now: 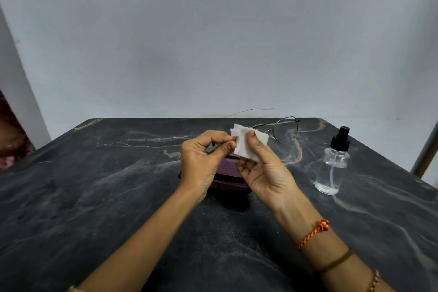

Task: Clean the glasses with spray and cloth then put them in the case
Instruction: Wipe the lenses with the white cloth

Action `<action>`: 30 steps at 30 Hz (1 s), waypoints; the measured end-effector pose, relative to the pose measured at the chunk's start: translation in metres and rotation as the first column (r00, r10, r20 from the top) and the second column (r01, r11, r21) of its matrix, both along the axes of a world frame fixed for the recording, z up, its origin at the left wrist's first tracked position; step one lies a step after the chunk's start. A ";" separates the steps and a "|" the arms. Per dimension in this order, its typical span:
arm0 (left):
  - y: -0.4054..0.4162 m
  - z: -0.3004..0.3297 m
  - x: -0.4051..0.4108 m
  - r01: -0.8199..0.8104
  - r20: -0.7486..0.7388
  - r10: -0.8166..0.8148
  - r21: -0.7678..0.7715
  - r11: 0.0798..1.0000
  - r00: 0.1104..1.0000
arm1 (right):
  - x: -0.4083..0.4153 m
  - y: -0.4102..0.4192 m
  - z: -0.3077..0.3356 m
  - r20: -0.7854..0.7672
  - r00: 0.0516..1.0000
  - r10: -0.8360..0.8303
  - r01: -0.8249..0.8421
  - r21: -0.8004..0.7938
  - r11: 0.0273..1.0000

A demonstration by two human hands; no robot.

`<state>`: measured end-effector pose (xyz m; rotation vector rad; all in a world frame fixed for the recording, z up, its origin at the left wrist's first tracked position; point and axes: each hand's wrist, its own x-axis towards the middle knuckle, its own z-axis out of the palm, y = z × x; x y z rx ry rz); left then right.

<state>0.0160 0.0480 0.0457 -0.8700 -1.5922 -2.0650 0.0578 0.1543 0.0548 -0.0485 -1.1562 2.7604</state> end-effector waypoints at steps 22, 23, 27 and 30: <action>-0.002 0.000 0.000 0.010 0.011 -0.010 -0.007 1.000 1.000 | -0.004 0.006 -0.001 -0.086 0.996 0.016 -0.004 0.145 0.989; -0.003 0.000 -0.001 0.008 0.004 -0.008 -0.013 1.000 1.000 | -0.005 0.008 -0.001 -0.086 0.996 0.020 -0.004 0.176 0.984; -0.004 0.002 -0.002 0.020 -0.024 -0.021 -0.053 0.998 0.999 | -0.003 0.012 0.002 -0.065 0.998 -0.027 0.042 0.239 0.970; -0.003 0.003 -0.001 0.035 -0.027 -0.037 -0.065 0.997 0.999 | -0.002 0.010 0.004 -0.064 0.997 -0.042 0.050 0.146 0.988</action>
